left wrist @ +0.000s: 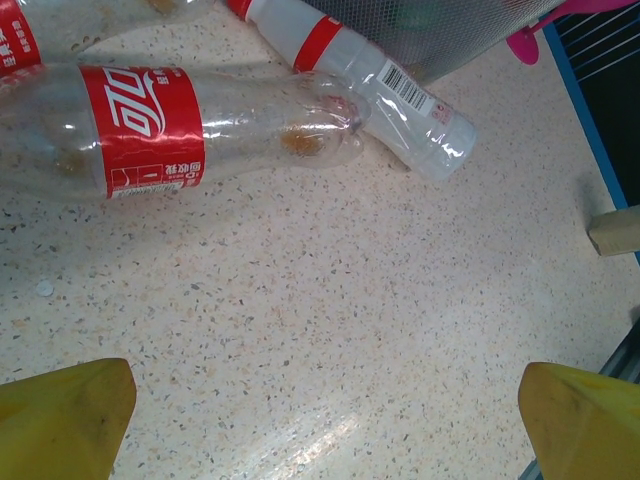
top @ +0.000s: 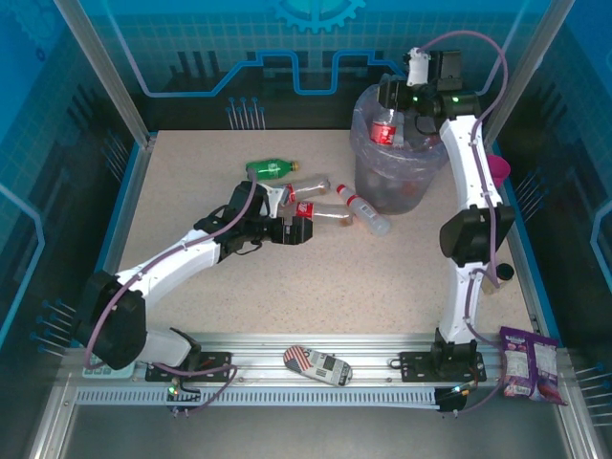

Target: Put the plastic bottles in the bin

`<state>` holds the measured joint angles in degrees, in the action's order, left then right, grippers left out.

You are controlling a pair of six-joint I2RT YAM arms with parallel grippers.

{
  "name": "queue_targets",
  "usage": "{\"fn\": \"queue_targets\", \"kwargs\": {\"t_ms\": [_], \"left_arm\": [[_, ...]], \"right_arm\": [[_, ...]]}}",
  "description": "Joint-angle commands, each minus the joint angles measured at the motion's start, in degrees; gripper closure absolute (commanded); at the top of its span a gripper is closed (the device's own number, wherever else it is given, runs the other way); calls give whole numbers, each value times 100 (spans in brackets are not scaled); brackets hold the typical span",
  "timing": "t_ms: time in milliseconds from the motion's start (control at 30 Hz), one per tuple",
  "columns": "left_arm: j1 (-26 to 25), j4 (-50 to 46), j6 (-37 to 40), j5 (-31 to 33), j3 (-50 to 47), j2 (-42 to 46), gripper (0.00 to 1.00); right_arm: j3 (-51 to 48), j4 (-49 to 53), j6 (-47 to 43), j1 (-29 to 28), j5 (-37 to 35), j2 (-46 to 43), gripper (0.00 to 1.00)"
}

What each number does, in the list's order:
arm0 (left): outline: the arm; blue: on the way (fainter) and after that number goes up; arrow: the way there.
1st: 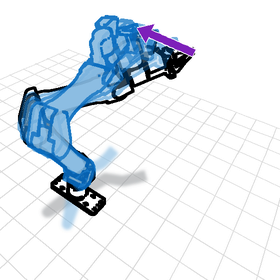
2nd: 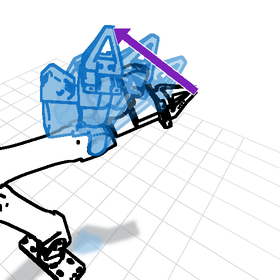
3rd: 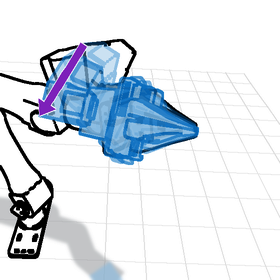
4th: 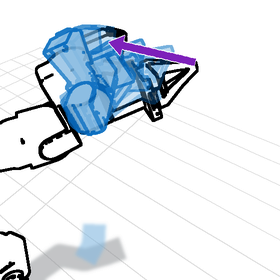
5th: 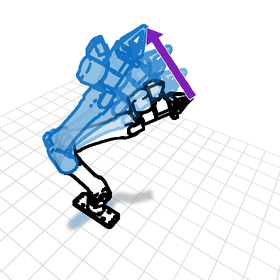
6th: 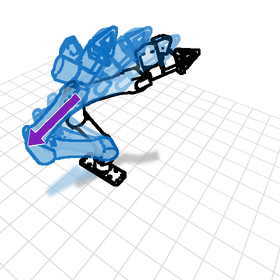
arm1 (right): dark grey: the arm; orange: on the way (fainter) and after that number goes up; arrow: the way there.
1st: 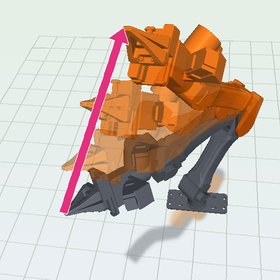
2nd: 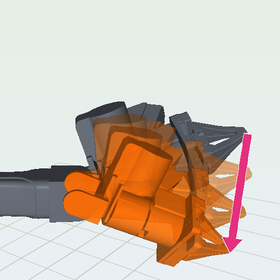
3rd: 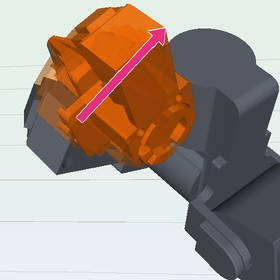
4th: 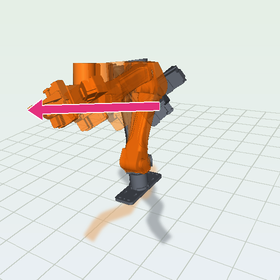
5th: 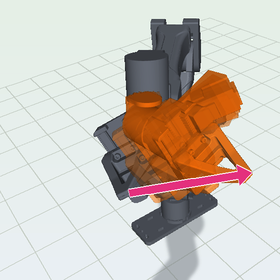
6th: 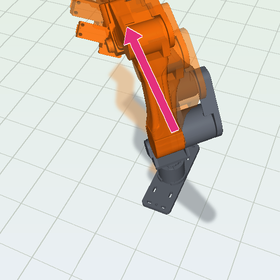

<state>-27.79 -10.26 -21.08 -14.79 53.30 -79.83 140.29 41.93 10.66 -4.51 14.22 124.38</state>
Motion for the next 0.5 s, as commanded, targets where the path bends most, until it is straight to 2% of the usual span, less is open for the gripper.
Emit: {"fn": "queue_targets", "kwargs": {"t_ms": [0, 133, 233, 467], "left_arm": [[37, -108, -28, -95, 190, -93, 1], [33, -99, -28, -95, 208, -138, 1], [34, -93, -32, -116, 225, -172, 1], [31, -82, -53, -126, 200, -208, 1]], "right_arm": [[109, 298, -18, -117, 64, 341, 57], [104, 280, -28, -144, -49, 525, 55], [82, 254, -18, -146, -154, 622, 49], [134, 307, -45, -150, -233, 502, 26]]}}
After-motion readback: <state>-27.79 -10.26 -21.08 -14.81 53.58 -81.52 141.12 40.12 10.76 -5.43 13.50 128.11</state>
